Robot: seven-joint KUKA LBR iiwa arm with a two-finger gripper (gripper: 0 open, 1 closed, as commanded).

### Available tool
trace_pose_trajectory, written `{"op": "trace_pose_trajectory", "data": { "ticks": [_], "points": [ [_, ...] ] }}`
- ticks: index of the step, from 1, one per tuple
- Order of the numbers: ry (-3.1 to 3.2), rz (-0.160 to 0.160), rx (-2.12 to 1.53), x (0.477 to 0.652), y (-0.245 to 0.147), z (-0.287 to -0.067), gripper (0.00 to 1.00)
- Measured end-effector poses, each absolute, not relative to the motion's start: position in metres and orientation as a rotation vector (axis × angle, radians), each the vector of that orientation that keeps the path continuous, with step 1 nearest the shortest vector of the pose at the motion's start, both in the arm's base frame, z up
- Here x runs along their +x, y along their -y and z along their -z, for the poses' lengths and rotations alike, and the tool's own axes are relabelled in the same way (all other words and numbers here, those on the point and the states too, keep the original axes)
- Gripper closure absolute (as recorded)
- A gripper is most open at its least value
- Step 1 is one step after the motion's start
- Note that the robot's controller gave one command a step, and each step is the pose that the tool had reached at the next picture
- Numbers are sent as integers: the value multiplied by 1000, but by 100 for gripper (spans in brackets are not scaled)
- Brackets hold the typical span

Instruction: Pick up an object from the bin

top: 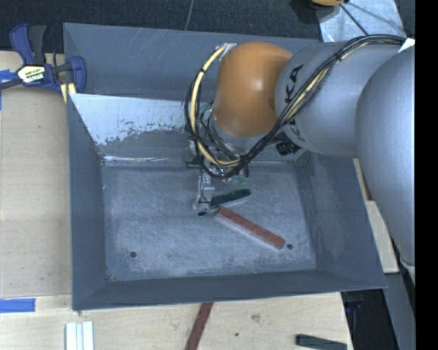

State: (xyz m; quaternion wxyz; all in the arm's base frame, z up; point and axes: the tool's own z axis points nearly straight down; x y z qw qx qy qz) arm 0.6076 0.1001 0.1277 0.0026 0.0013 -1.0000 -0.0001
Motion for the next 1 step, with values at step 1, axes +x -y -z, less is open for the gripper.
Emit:
{"op": "trace_pose_trajectory", "data": {
  "ticks": [1],
  "points": [
    [3145,1,2,610,-100,-132,0]
  ]
}}
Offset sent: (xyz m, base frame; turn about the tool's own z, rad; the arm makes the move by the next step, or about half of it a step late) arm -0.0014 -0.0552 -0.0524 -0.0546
